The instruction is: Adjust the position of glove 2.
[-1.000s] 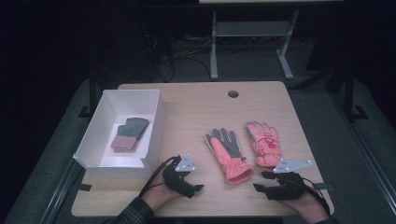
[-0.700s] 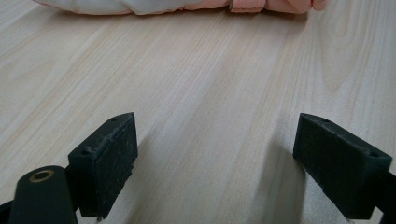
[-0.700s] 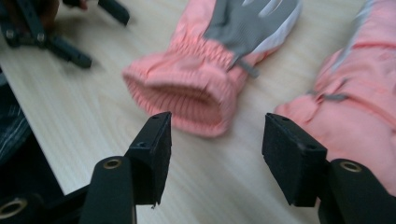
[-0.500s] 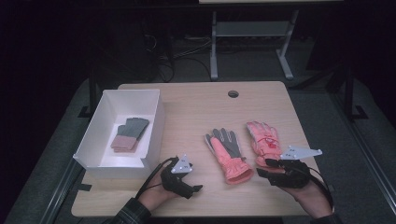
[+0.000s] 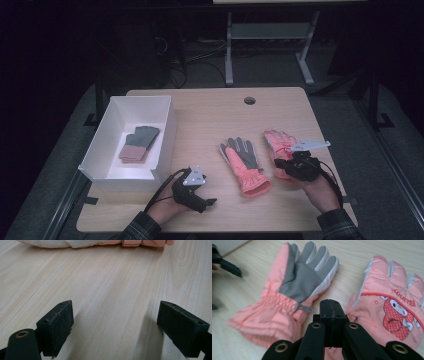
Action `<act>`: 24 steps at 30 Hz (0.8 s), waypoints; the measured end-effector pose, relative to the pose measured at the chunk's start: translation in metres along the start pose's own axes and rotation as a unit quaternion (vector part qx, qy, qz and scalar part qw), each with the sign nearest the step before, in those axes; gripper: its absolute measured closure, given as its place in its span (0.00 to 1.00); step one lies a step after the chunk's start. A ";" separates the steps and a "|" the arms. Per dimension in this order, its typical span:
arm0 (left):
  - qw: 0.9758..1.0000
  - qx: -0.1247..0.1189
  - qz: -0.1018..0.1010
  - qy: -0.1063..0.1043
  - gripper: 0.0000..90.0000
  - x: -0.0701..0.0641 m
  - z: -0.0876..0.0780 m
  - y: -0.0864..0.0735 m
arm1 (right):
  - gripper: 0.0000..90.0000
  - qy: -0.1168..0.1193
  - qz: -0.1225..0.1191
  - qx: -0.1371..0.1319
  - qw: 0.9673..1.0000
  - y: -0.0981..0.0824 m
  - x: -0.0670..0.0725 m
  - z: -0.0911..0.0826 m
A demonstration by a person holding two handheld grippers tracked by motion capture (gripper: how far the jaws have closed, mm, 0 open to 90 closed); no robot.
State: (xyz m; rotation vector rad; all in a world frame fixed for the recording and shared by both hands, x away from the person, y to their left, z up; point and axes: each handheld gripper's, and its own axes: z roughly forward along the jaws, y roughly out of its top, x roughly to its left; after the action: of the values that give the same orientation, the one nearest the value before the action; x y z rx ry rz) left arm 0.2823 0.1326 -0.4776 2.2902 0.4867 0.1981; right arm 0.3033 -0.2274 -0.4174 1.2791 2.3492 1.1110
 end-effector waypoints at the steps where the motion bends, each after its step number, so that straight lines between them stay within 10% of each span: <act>1: 1.000 0.000 0.004 0.001 0.14 0.001 0.000 0.000 | 1.00 -0.003 -0.001 0.004 1.000 0.001 -0.001 0.004; 10: 1.000 -0.002 -0.002 -0.002 0.14 0.000 0.001 0.000 | 1.00 -0.009 0.015 0.041 0.999 -0.009 -0.014 0.020; 24: 1.000 0.000 0.002 -0.001 0.14 0.001 0.000 0.000 | 0.85 0.002 0.025 0.041 0.999 -0.025 -0.044 -0.007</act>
State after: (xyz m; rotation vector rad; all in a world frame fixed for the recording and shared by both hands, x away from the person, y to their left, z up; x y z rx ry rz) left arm 0.2833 0.1325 -0.4777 2.2913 0.4804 0.1977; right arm 0.3096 -0.2739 -0.4368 1.3714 2.4006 1.0436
